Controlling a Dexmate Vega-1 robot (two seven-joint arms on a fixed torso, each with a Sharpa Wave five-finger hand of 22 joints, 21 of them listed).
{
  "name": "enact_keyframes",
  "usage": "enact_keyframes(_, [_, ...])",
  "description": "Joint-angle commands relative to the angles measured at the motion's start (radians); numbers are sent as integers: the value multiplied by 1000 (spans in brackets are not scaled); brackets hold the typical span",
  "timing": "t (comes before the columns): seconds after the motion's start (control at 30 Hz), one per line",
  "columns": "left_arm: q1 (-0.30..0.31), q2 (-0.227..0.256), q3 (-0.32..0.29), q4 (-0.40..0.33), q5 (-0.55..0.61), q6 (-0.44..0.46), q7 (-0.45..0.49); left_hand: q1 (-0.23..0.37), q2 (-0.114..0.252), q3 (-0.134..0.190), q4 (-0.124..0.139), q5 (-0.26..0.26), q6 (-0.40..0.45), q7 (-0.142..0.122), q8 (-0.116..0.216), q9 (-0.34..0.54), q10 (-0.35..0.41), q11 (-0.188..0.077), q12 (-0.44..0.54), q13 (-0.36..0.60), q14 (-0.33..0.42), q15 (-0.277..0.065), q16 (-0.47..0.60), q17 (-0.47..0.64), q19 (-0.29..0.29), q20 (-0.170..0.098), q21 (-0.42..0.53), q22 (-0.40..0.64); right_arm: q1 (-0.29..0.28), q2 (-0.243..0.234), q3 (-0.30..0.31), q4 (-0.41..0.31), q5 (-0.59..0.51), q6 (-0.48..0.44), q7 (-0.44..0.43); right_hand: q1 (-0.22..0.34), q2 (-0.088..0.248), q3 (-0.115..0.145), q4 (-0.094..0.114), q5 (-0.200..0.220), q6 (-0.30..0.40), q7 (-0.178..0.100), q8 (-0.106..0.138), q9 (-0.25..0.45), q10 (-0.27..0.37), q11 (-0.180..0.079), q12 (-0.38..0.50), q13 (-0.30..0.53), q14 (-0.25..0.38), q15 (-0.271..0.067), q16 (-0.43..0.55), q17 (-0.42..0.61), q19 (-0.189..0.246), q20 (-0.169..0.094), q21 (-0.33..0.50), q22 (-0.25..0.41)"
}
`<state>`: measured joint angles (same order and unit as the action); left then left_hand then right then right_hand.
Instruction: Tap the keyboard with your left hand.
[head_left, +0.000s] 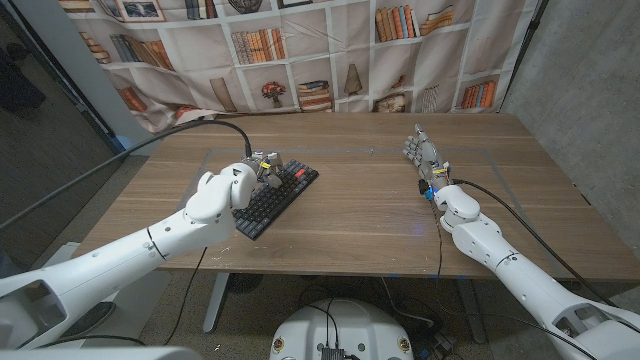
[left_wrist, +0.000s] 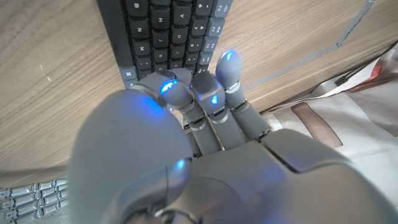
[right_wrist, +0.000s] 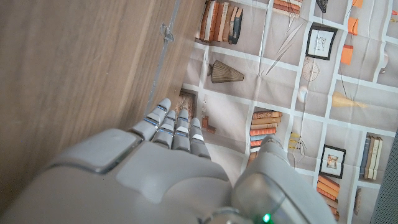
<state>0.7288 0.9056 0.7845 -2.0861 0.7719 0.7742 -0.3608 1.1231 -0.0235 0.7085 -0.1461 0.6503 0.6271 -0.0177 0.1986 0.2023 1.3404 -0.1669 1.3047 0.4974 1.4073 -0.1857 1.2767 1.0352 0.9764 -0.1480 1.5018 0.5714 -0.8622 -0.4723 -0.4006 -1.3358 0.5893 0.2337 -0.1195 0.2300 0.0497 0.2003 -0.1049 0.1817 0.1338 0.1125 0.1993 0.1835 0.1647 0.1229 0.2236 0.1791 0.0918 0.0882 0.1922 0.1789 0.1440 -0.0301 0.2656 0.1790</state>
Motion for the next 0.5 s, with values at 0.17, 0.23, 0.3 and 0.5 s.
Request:
enact_keyframes(0.17, [12,-17,2,8,21,19,-15,-7,3,19,-1,-7,19,2,-4,5,1,-3,8,-1,5,-2,6,4,-13,-67,21,-18,-3,-3,-3,-6,-2,-8,-5,10,5,1,-3,-3,11,-2,0,3,12,3,1,5,13,0,-3,5,8,-11,-1,5])
enact_keyframes(0.23, [15,-18,1,11,20,19,-10,-8,4,21,-1,-8,21,1,-4,5,1,-2,8,-3,4,-1,2,-1,-7,-68,31,-15,0,0,-3,-5,0,-11,-6,10,5,1,-3,-3,11,-2,0,3,12,2,1,5,13,0,-3,5,8,-11,-2,5])
enact_keyframes(0.3, [16,-21,0,15,18,17,-5,-9,4,25,-2,-10,20,2,-5,5,0,-1,9,-2,6,-3,7,4,-10,-68,37,-15,3,0,-5,1,-3,-6,-1,10,6,1,-3,-3,12,-2,0,3,13,4,1,5,13,1,-3,5,8,-11,-2,5])
enact_keyframes(0.5, [10,-24,2,24,17,11,-6,-12,5,31,-3,-13,20,1,-6,5,-1,-2,14,0,4,-2,4,1,-12,-68,45,-17,4,2,-5,-1,-2,-11,-4,10,6,1,-4,-3,12,-2,0,3,12,2,0,5,12,0,-3,5,8,-11,-3,5])
